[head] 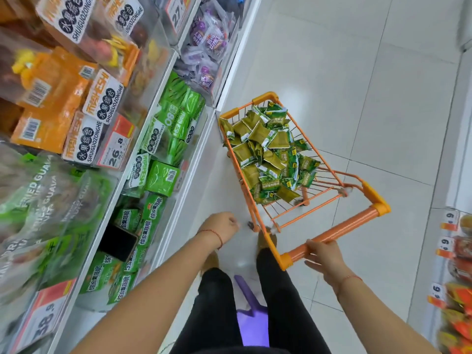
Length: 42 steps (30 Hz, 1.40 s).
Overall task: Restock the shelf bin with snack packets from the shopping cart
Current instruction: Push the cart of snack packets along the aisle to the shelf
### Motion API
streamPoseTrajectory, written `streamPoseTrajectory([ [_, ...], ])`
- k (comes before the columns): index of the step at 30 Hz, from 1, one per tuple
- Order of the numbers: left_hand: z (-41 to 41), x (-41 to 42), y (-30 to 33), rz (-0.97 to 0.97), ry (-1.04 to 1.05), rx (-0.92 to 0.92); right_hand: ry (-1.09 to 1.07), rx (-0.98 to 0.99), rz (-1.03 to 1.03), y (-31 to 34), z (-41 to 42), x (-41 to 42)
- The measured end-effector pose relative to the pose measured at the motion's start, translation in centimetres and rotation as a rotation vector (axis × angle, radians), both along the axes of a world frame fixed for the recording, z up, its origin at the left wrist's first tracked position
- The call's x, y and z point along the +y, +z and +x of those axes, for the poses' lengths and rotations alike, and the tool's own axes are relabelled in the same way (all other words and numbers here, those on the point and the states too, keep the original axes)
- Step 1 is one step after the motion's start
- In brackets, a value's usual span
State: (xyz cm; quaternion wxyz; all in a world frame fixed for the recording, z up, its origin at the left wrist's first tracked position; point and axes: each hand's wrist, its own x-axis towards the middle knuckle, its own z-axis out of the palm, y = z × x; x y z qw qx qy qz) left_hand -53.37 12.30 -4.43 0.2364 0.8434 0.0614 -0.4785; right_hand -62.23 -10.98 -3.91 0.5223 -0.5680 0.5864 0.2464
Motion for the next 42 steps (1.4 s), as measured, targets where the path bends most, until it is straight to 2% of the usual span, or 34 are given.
streamPoseTrajectory([
  [5, 1.9, 3.5, 0.0, 0.119, -0.145, -0.086, 0.149, 0.013, -0.178, 0.0, 0.3, -4.2],
  [13, 3.7, 2.9, -1.8, 0.277, -0.435, -0.309, 0.450, 0.115, -0.317, -0.1, 4.3, -12.8],
  [18, 2.4, 2.6, -4.4, 0.367, -0.532, -0.291, 0.810, 0.087, -0.649, -0.3, 6.0, -15.2],
  [22, 0.3, 2.8, -5.9, 0.438, -0.684, -0.203, 0.979, 0.047, -0.795, -0.4, 8.0, -15.9],
  [24, -1.5, 2.9, -6.4, 0.465, -0.768, -0.150, 1.000, 0.012, -0.833, -0.3, 9.0, -15.6],
  [28, -6.9, 2.7, -7.3, 0.482, -0.817, -0.135, 0.895, -0.139, -0.854, -1.3, 9.4, -13.3],
  [31, -10.2, 3.2, -8.0, 0.470, -0.893, -0.190, 1.090, -0.233, -1.008, -3.4, 7.7, -10.1],
  [33, -11.6, 3.8, -8.3, 0.456, -0.939, -0.192, 1.269, -0.222, -0.991, -4.7, 6.7, -7.7],
  [35, -12.5, 4.5, -8.2, 0.412, -0.955, -0.178, 1.354, -0.137, -0.919, -5.8, 6.1, -5.9],
  [39, -14.1, 7.1, -7.4, 0.317, -0.837, -0.293, 1.358, -0.054, -0.797, -7.3, 5.2, -3.9],
  [42, -17.5, 9.9, -9.5, 0.278, -0.733, -0.291, 1.334, -0.143, -0.881, -7.2, 4.2, -1.6],
])
